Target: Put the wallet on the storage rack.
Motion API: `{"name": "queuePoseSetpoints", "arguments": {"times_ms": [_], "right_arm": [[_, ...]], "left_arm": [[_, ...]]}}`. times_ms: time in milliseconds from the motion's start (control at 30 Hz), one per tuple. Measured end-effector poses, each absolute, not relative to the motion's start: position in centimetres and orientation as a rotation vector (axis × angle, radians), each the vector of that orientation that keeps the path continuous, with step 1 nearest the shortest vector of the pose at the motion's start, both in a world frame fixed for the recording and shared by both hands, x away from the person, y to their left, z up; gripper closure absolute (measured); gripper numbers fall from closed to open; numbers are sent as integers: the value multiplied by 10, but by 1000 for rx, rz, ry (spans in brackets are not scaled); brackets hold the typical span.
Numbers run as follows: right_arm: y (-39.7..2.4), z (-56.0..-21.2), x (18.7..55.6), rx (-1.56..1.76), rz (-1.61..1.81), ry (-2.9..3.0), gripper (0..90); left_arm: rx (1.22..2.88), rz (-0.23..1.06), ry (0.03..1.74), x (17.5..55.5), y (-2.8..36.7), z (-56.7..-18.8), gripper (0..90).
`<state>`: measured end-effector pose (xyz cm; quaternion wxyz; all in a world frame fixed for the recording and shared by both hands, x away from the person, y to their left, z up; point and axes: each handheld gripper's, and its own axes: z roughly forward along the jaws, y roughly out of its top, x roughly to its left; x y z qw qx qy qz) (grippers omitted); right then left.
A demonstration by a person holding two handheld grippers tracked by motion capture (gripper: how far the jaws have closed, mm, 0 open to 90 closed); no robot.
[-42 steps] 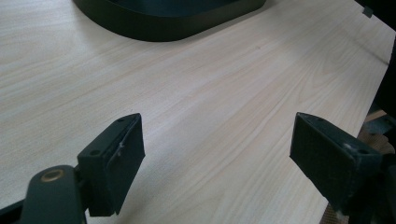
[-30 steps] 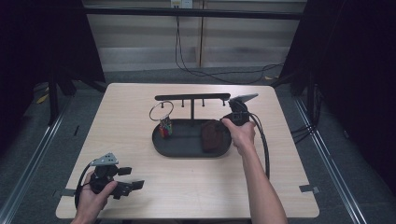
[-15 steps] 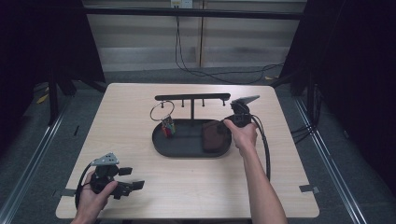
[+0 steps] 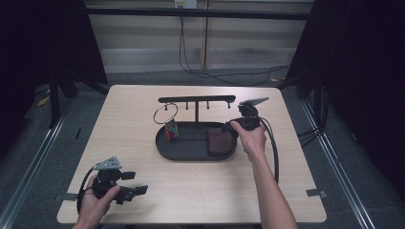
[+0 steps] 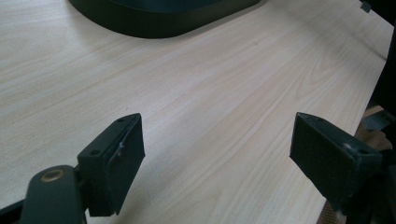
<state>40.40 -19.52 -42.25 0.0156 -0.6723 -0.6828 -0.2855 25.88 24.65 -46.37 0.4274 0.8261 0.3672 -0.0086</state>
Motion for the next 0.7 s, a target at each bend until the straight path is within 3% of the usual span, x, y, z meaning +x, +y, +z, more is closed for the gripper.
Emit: {"name": "queuePoseSetpoints", "arguments": {"times_ms": [267, 700], "right_arm": [[-193, -409, 388, -2040, -956, -2176, 287], [-202, -415, 355, -1980, -1067, -2235, 264]], "left_arm": [[2067, -21, 914, 259, 246, -463, 177], [2058, -10, 928, 259, 247, -463, 177]]}}
